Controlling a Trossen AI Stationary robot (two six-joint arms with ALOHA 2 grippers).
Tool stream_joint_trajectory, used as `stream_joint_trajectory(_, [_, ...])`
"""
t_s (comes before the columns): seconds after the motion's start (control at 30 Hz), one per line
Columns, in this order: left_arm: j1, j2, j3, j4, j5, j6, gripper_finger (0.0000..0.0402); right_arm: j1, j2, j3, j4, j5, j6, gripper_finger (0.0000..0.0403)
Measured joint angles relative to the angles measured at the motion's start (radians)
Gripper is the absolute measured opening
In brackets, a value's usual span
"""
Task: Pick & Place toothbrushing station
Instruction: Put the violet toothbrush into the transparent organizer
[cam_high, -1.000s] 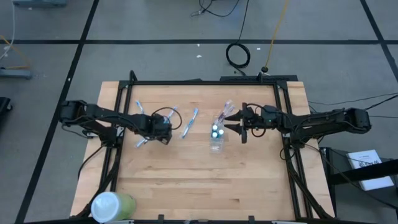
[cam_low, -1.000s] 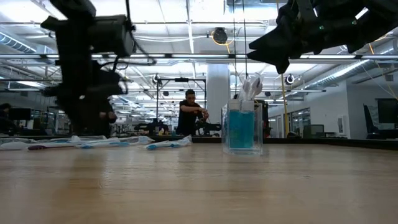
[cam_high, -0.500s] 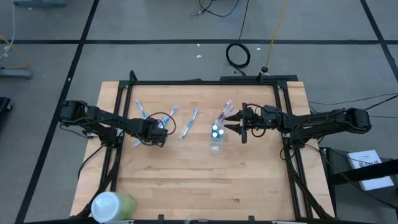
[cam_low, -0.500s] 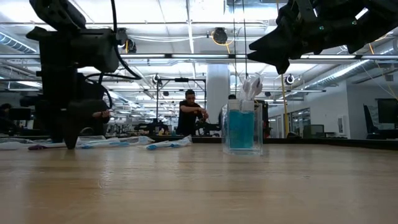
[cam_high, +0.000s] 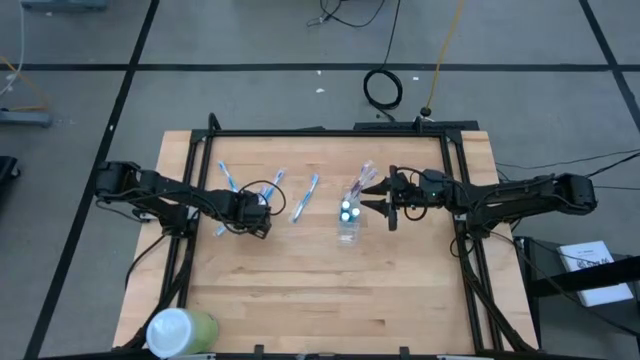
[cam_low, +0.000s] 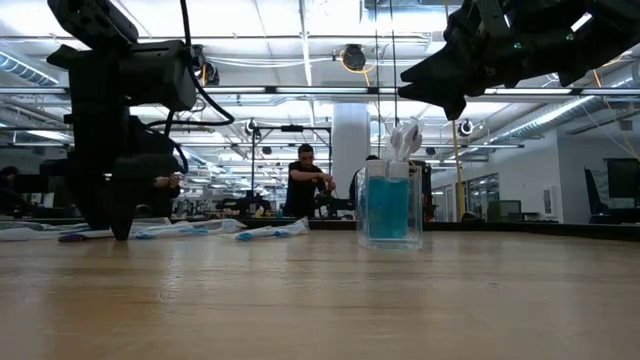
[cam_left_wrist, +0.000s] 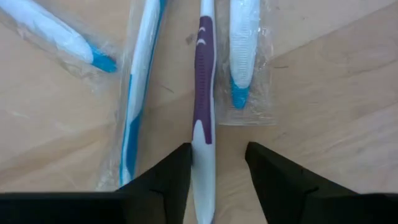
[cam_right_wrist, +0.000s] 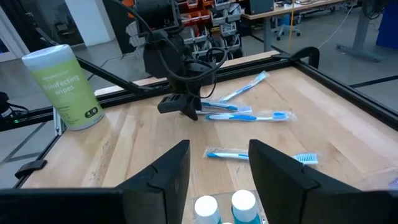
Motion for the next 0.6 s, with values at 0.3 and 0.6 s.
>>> stream_joint_trajectory(0.3, [-0.002,0.000,0.002,-0.002,0.005,-0.025,0.0038,0.000,0.000,0.000,0.000,0.000,0.000,0.0155])
stream_joint_trajectory(0.6, [-0.007,0.003,0.013,-0.014,-0.057,-0.018,0.0024,0.000,0.000,0.000,0.001,0.000,0.007,0.0155])
